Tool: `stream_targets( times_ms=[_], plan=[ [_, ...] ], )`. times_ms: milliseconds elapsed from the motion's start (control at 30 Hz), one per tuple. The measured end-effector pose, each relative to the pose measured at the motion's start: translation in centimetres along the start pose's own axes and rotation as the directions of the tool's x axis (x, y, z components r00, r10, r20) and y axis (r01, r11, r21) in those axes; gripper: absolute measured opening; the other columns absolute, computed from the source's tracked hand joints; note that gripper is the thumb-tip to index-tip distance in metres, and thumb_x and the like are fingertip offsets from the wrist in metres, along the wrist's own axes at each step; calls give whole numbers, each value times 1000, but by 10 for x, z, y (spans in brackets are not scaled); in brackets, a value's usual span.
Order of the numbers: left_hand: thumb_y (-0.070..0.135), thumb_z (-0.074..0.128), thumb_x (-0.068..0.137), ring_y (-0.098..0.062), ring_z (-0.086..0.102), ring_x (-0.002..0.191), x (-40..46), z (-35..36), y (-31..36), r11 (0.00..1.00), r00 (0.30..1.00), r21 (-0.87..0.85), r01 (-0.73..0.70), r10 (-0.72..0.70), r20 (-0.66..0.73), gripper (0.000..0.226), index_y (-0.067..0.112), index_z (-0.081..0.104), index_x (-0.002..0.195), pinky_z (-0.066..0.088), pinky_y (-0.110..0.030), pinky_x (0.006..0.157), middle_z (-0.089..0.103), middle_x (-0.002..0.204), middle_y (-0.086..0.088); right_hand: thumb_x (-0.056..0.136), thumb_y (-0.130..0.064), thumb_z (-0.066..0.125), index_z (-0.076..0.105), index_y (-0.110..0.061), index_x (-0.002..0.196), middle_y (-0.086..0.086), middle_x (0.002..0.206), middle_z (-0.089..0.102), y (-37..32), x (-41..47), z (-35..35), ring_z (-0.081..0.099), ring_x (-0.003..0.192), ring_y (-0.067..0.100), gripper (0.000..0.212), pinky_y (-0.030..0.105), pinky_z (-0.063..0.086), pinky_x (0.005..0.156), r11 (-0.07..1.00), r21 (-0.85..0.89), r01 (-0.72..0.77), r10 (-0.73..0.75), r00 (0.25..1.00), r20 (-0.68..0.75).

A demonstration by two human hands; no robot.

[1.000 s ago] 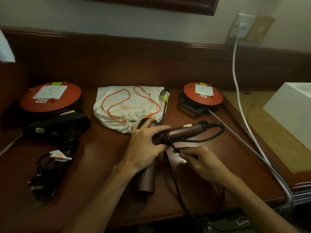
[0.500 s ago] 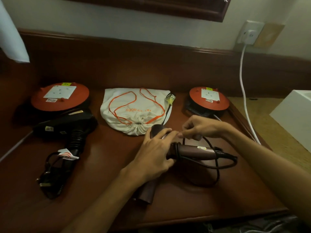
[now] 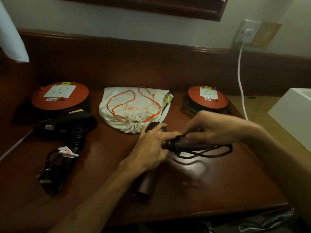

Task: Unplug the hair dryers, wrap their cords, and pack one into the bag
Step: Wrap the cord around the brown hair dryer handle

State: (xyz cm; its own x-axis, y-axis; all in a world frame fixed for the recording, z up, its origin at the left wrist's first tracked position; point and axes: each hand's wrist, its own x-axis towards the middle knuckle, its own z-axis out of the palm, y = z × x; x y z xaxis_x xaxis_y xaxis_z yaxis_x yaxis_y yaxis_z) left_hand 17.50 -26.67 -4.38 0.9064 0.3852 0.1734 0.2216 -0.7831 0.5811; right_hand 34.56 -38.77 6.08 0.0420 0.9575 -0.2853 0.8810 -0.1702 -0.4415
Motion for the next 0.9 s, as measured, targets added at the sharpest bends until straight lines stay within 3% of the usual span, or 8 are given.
stream_targets(
  times_ms=[200, 300, 400, 500, 600, 667, 767, 900],
  plan=[
    [53, 75, 68, -18, 47, 128, 0, 2, -3, 997, 990, -68, 30, -39, -134, 64, 50, 59, 130, 34, -56, 110, 58, 135, 0, 80, -61, 64, 72, -26, 70, 6, 63, 62, 16, -37, -15, 55, 52, 21, 37, 26, 42, 49, 994, 14, -107, 106, 949, -298],
    [54, 75, 67, -20, 56, 112, 3, 4, -12, 990, 977, -136, 31, -58, -205, 62, 55, 53, 125, 44, -53, 99, 61, 116, 8, 83, -57, 54, 72, -51, 89, -12, 79, 69, 8, -73, -2, 64, 69, 10, 21, 23, 50, 58, 993, 102, -57, 84, 957, -276],
    [59, 74, 60, -16, 59, 110, 5, 7, -20, 972, 961, -231, 45, -105, -257, 63, 55, 61, 122, 49, -48, 95, 62, 116, 12, 88, -49, 49, 71, -38, 119, -30, 92, 70, -4, -87, 44, 66, 91, -8, 39, 16, 55, 79, 978, 201, -62, 86, 990, -114],
    [56, 79, 56, -12, 59, 115, 3, 10, -24, 952, 948, -301, 48, -139, -287, 67, 50, 67, 121, 50, -43, 98, 62, 122, 10, 98, -34, 60, 67, -32, 130, -37, 117, 65, 13, -75, 94, 58, 111, -19, 33, 15, 50, 98, 961, 263, -90, 133, 980, -149],
    [49, 84, 56, -9, 55, 121, 0, 11, -24, 941, 950, -338, 32, -134, -283, 66, 49, 68, 121, 48, -44, 103, 60, 125, 10, 101, -21, 59, 66, -26, 134, -51, 86, 60, 40, -56, 117, 55, 87, -28, 33, 4, 47, 79, 962, 226, -154, 194, 967, -167],
    [49, 85, 58, -9, 50, 128, -2, 11, -22, 958, 950, -282, 51, -133, -281, 67, 54, 64, 122, 42, -50, 107, 57, 132, 10, 102, -17, 56, 65, -23, 134, -44, 79, 60, 58, -39, 123, 54, 78, -27, 33, 3, 43, 69, 964, 186, -192, 223, 961, -162],
    [44, 86, 61, -6, 42, 132, -8, 14, -19, 974, 944, -222, 52, -121, -308, 71, 59, 58, 124, 35, -55, 110, 52, 132, 15, 101, -14, 56, 68, -28, 128, -18, 122, 70, 76, -14, 117, 61, 104, -10, 32, 12, 49, 86, 954, 211, -212, 250, 952, -174],
    [37, 87, 64, 15, 30, 124, -12, 11, -18, 985, 963, -173, 4, -51, -266, 64, 57, 63, 121, 29, -52, 114, 50, 129, 17, 87, -19, 68, 63, -36, 87, -14, 77, 68, 80, 14, 85, 63, 71, -6, 17, 20, 49, 68, 957, 271, -108, 177, 952, -248]
  ],
)
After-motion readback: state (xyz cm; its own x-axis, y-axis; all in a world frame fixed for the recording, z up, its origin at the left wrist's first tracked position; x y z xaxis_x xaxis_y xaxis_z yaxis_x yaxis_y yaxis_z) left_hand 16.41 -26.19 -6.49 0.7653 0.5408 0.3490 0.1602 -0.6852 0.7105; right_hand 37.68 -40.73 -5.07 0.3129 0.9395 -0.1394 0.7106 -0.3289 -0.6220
